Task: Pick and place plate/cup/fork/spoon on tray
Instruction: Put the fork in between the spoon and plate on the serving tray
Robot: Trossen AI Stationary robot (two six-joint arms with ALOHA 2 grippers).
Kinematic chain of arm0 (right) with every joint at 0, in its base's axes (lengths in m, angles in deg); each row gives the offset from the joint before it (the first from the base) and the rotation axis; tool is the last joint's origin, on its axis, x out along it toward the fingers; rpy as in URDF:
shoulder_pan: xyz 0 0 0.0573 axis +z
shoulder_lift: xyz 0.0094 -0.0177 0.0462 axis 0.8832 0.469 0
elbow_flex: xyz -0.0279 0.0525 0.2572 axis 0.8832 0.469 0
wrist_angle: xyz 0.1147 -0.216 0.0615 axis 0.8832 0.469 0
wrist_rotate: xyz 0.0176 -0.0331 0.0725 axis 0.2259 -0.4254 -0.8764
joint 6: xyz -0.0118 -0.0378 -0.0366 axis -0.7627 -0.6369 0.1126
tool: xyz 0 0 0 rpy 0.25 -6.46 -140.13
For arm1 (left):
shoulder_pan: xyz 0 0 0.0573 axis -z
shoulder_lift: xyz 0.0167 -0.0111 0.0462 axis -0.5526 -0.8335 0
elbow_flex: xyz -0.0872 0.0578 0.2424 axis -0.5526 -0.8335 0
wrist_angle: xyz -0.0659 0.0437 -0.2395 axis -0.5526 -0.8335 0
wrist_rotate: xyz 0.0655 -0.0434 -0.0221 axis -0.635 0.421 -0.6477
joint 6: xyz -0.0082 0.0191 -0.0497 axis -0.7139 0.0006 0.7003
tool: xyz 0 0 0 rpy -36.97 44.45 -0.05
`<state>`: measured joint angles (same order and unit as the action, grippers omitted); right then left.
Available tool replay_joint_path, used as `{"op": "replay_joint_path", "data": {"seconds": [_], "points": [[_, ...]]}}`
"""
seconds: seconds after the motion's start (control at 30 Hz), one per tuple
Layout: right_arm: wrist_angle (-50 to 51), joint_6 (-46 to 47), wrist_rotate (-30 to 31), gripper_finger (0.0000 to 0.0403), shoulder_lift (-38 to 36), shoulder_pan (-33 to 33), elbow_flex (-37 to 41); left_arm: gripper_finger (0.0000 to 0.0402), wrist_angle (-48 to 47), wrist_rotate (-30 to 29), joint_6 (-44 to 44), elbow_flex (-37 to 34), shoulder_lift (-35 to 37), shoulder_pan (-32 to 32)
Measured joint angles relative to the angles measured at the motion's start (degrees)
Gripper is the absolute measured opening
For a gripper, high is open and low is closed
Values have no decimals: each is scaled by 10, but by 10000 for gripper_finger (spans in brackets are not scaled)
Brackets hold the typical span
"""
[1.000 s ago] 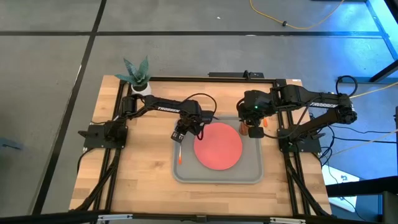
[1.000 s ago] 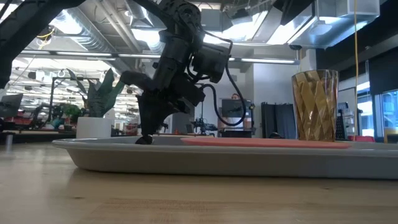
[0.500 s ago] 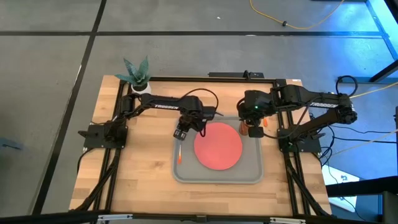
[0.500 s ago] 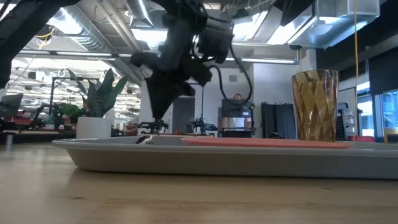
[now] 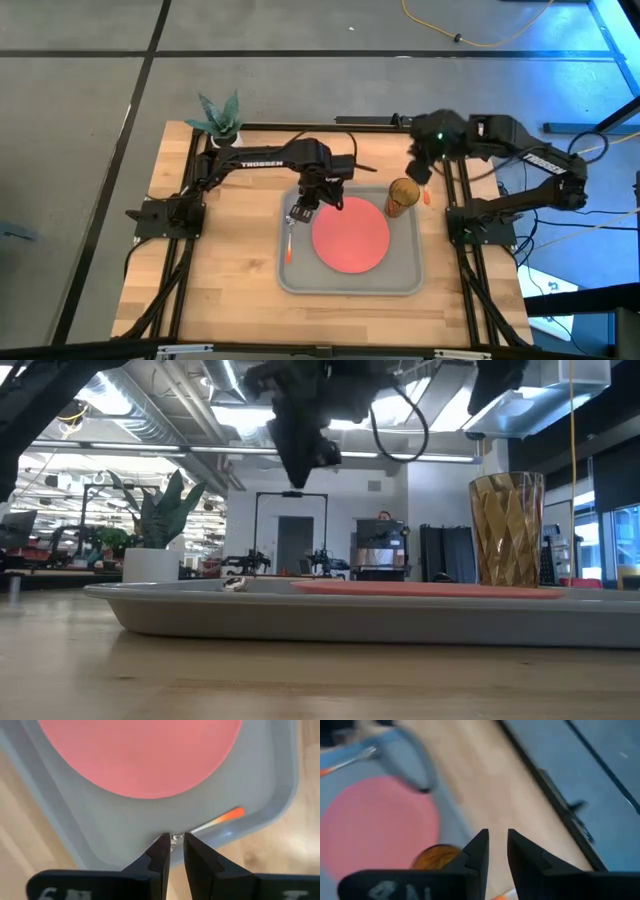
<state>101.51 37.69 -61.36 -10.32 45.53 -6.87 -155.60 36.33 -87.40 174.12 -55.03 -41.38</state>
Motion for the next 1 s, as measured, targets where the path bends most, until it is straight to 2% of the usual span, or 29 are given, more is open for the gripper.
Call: {"op": "replay_joint_path", "data": {"seconds": [0.13, 0.3, 0.47, 0.57, 0.73, 0.83, 1.0], "points": [[8, 11, 13, 71, 3, -86, 0, 47, -28, 1, 15, 35, 0, 1], [19, -3, -43, 71, 35, -204, 0, 47, -59, 3, 19, 70, 0, 1], [19, -56, -54, 71, 83, -301, 0, 47, -68, 39, 28, 93, 0, 1], [19, -55, -63, 71, 116, -352, 0, 47, -68, 56, 28, 98, 0, 1], [19, -41, -79, 71, 177, -410, 0, 47, -68, 57, 27, 98, 0, 0], [18, -93, -112, 71, 217, -427, 0, 47, -68, 57, 26, 98, 0, -2], [19, -160, -118, 71, 284, -441, 0, 47, -68, 57, 12, 97, 0, -11]]}}
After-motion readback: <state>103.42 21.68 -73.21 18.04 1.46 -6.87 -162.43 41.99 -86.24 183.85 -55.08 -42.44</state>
